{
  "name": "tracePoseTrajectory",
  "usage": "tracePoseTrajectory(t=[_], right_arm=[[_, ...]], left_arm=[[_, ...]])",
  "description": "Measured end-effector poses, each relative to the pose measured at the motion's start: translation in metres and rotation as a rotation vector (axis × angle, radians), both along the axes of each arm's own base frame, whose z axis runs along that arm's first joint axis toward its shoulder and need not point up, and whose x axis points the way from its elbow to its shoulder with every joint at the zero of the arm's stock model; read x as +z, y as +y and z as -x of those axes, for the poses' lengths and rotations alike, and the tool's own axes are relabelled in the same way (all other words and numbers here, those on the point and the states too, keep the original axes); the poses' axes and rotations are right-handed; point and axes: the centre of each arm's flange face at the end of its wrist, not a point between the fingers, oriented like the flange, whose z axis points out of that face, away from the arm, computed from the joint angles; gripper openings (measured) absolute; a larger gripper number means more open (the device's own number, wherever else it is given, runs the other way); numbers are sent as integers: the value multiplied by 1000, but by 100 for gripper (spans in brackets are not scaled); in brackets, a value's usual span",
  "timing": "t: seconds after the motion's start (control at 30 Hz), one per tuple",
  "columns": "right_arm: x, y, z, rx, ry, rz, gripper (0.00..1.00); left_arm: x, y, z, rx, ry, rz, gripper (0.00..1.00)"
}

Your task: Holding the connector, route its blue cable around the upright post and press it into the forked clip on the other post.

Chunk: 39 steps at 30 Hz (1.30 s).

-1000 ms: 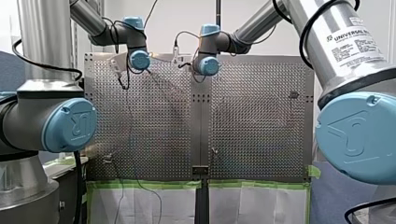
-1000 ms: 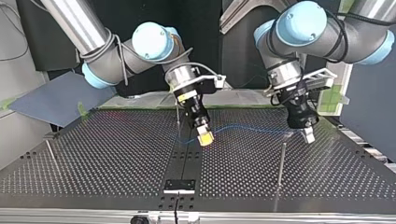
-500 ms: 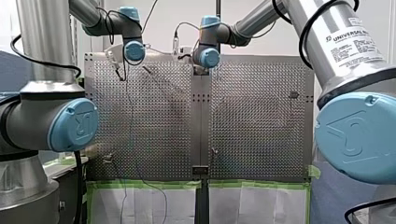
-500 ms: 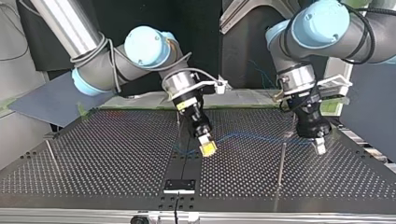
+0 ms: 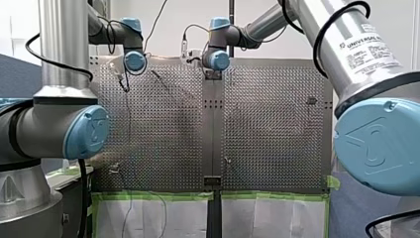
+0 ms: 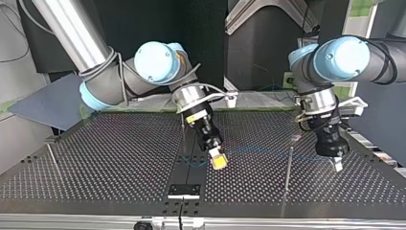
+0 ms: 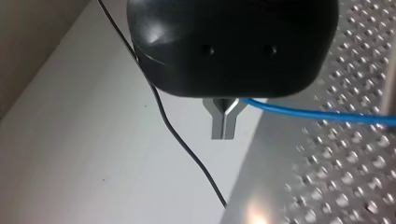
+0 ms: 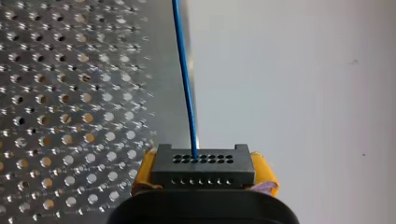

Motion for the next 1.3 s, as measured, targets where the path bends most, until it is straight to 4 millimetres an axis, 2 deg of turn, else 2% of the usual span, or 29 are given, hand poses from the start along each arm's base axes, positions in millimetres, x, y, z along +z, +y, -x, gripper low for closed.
tracePoseTrajectory(t=[0.27,0.4,0.5,0.93,1.3], right_arm=[[7,-10,-2,-8,-15,15,0],[5,-14,-4,-11,-23,17,0],[0,-17,-8,-11,-19,14,0],[-22,-32,-24,-17,-6,-3,0],[-41,-40,-24,-53,16,-28,0]], left_arm=[[-19,29,-31,6,41,-30,0],[-22,46,-42,7,48,-40,0],[-24,50,-50,-8,56,-49,0],[-39,26,-67,-140,104,-83,0],[-84,21,-78,-126,236,-124,0]])
